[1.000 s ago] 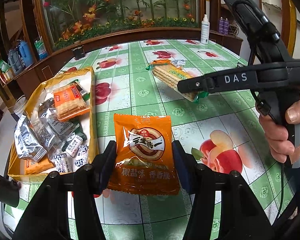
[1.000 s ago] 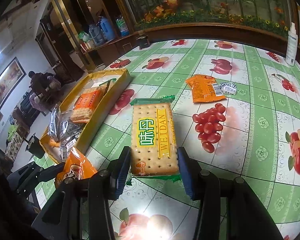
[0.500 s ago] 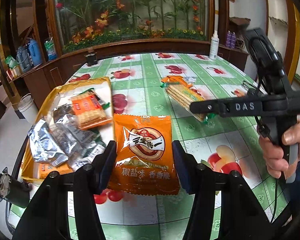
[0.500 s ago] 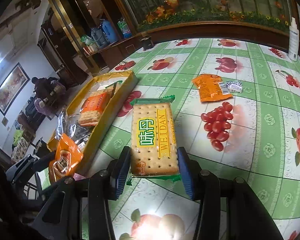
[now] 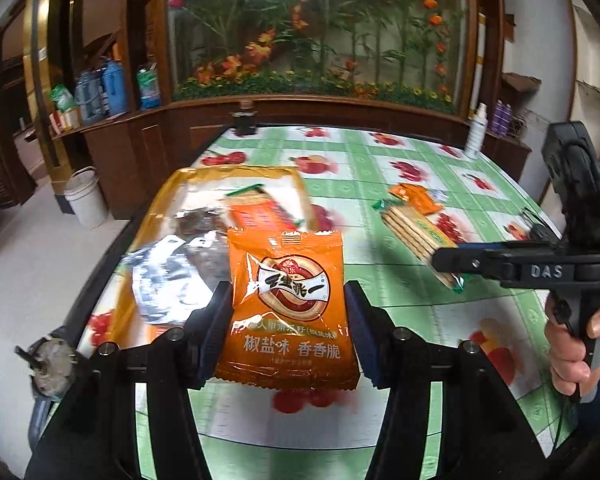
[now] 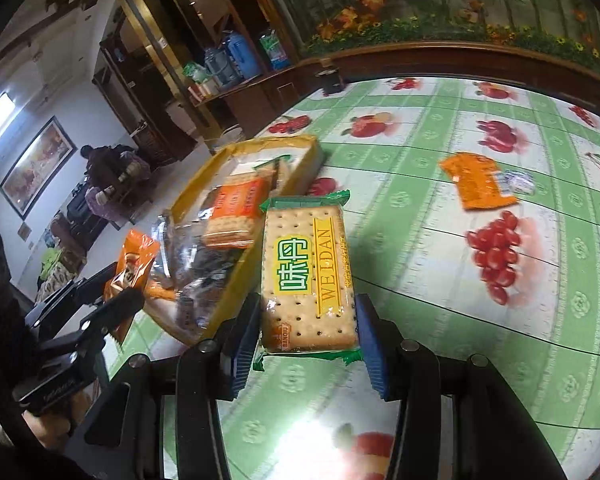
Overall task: Organize snacks
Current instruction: 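Carry the orange bag and cracker pack over the yellow tray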
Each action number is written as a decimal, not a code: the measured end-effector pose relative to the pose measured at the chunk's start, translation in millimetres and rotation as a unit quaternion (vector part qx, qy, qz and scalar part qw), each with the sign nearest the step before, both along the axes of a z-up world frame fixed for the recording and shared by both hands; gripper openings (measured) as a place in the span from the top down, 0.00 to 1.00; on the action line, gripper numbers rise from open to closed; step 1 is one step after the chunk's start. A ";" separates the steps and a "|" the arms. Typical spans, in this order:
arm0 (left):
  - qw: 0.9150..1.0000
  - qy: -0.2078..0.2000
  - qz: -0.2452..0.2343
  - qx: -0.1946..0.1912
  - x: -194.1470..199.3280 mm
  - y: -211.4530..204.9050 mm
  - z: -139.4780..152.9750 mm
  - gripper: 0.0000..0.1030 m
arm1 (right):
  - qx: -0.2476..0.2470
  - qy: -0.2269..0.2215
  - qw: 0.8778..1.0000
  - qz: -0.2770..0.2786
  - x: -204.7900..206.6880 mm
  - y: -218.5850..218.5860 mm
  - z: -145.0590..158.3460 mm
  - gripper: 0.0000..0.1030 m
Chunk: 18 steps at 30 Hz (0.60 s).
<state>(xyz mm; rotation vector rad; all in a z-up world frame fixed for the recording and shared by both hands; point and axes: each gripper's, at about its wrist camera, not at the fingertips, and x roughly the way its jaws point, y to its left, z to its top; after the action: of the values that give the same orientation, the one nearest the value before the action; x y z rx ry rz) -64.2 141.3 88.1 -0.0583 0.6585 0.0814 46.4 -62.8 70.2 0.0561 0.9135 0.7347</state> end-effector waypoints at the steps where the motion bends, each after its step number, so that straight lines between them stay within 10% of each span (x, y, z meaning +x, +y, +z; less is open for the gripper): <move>1: 1.000 -0.001 0.005 -0.001 -1.0 4.8 0.5 0.47 | 0.000 0.001 1.000 0.005 -1.1 6.0 0.9 0.54; 18: 0.998 0.022 0.064 -0.012 17.3 68.6 -24.2 0.47 | -0.025 -0.013 0.998 0.062 2.8 112.8 16.2 0.54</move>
<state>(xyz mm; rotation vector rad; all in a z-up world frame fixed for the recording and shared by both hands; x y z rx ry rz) -46.9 209.9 63.9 -0.1217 0.6997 0.1981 49.1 50.0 86.4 -0.0552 0.9155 0.8247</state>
